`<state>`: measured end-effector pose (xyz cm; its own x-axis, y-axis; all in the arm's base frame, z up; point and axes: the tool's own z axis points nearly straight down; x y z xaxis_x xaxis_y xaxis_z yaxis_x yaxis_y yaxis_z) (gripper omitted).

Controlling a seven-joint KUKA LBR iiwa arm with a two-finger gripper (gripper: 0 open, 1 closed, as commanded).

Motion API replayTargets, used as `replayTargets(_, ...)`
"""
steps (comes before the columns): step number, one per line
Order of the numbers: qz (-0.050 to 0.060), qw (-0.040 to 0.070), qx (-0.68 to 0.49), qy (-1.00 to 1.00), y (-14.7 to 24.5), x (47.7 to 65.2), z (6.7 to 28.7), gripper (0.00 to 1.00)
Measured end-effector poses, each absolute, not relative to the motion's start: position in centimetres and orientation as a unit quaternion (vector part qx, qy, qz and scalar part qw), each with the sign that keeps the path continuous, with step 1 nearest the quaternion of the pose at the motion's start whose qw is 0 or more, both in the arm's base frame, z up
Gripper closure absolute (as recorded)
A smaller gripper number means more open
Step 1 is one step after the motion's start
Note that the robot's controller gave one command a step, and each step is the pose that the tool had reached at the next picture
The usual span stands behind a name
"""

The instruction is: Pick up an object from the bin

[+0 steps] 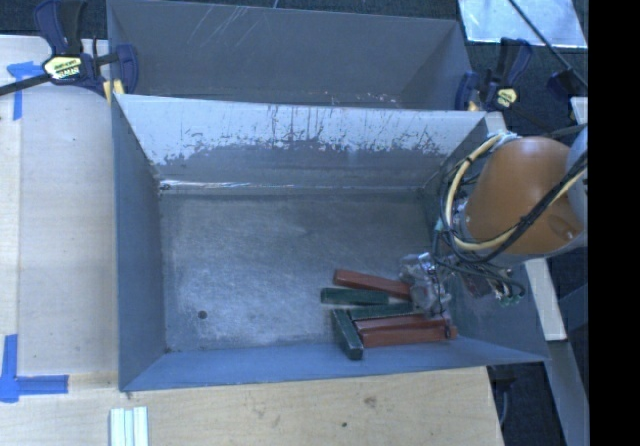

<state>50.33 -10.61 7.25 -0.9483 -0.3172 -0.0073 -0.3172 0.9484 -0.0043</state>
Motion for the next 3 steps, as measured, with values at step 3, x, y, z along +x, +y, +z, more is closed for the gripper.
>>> replayTargets(3,0.0,0.0,-0.26,0.966,-11.2,50.5,16.7,1.0)
